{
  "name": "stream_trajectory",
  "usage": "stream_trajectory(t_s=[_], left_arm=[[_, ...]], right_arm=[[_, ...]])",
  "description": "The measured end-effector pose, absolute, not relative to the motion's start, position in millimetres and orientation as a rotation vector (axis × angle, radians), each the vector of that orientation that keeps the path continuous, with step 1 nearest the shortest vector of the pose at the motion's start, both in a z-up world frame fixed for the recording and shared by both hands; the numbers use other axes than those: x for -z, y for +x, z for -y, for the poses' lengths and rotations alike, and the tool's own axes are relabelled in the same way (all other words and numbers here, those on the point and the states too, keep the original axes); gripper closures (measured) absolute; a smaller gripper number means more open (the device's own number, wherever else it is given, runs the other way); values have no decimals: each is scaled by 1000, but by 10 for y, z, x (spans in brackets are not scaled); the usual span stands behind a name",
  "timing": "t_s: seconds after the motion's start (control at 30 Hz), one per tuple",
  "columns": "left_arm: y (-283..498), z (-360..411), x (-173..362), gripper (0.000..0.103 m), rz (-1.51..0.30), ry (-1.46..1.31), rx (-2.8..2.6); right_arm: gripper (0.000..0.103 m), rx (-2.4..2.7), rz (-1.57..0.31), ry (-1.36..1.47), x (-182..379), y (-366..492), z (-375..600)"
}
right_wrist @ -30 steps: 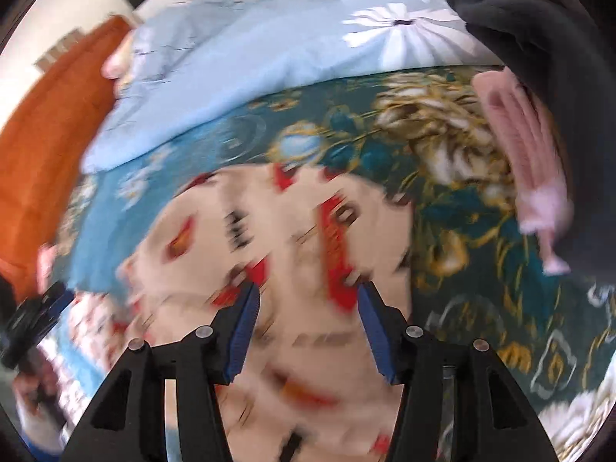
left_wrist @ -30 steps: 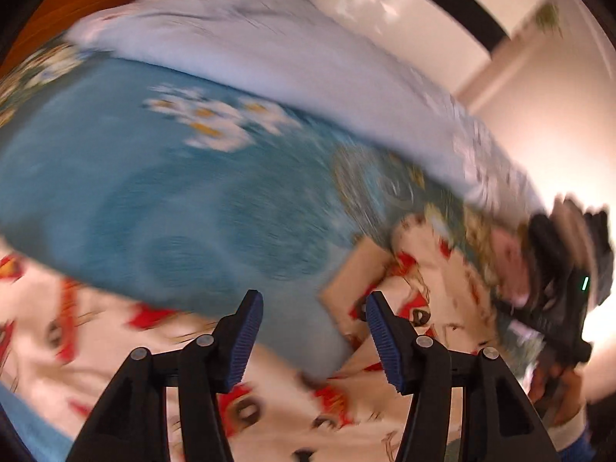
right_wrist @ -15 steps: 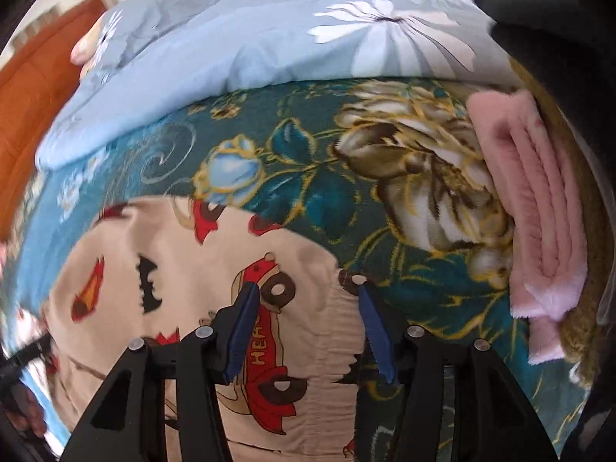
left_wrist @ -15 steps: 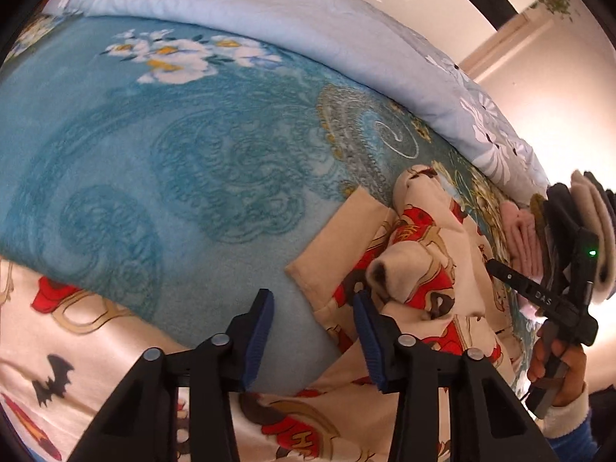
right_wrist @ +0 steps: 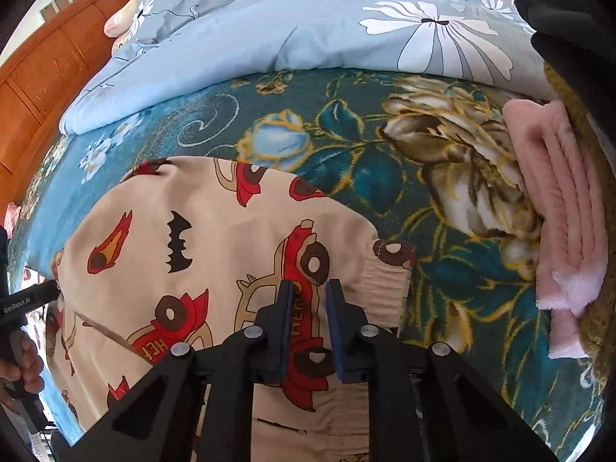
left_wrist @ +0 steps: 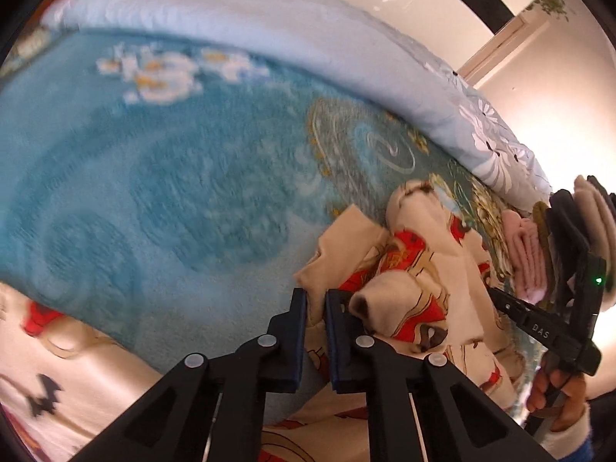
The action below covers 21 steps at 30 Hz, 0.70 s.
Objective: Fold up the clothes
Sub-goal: 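Grasp the pajama waistband with the right tool while the left tool pinches a corner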
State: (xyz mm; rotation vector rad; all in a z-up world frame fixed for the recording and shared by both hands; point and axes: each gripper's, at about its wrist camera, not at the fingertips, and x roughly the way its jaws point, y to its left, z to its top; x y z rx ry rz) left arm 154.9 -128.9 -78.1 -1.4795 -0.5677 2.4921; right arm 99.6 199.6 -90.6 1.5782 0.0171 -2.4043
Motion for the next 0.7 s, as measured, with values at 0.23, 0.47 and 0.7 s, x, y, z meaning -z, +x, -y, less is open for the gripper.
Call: stream_trajectory(t_s=[0.23, 0.47, 0.7], left_arm=[[1463, 1925, 228, 93, 407, -1331, -2809], [1361, 3116, 44, 93, 308, -1335, -3116], [1399, 4231, 321, 93, 388, -1472, -3320]], right_arm=[[86, 2406, 77, 1596, 932, 976, -2034], [86, 2404, 165, 1613, 945, 946, -2080], [86, 2424, 151, 1608, 961, 977, -2098]])
